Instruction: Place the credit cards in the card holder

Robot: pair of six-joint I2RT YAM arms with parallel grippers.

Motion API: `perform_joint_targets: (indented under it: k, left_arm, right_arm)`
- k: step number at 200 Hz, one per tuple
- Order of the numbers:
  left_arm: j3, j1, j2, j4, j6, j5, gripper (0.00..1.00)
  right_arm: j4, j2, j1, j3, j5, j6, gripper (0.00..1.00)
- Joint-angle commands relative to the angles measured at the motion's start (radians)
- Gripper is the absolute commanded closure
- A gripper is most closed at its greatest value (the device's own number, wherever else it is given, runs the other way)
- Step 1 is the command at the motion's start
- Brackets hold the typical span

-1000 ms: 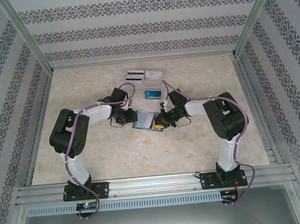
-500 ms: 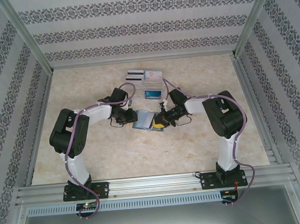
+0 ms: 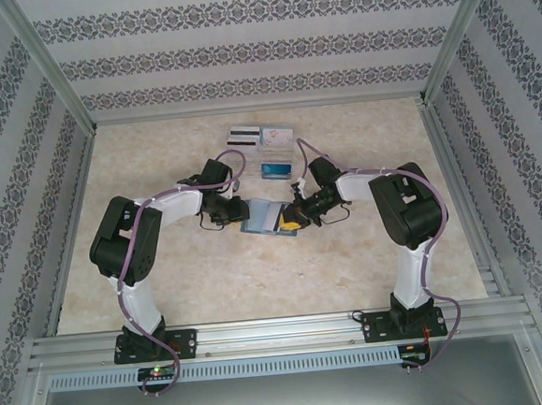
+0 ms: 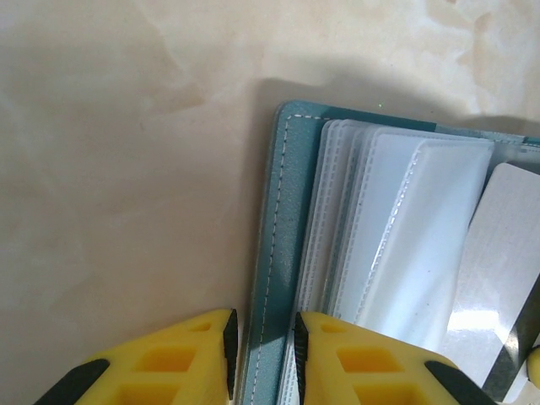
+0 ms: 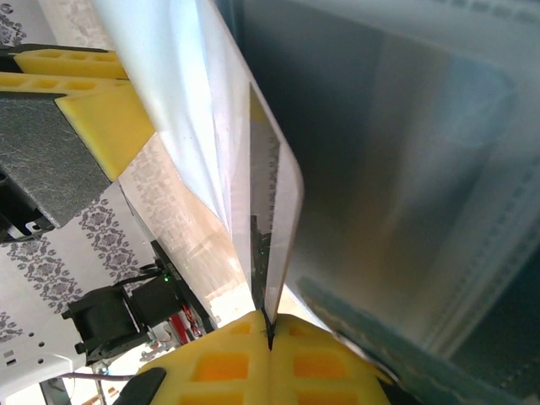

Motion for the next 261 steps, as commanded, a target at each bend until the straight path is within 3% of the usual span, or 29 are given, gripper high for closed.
perform_joint_targets:
  k: [1, 136, 221, 261]
  left_arm:
    - [0.004, -0.026, 0.031, 0.011, -0.005, 0.026, 0.73]
    - [0.019, -0.030, 0.037, 0.006, -0.003, 0.028, 0.73]
    - [0.020, -0.035, 0.041, 0.005, -0.004, 0.026, 0.73]
    - [0.016, -0.036, 0.040, 0.009, -0.007, 0.029, 0.73]
  right_arm:
    - [-0.055, 0.005, -0.001, 0.013, -0.020, -0.040, 1.00]
    - [-0.228, 0.122, 0.003, 0.162, -0.035, -0.193, 1.00]
    - [-0.260, 0.216, 0.072, 0.326, 0.033, -0.200, 1.00]
    - [-0.359, 0.256, 0.088, 0.420, 0.077, -0.261, 1.00]
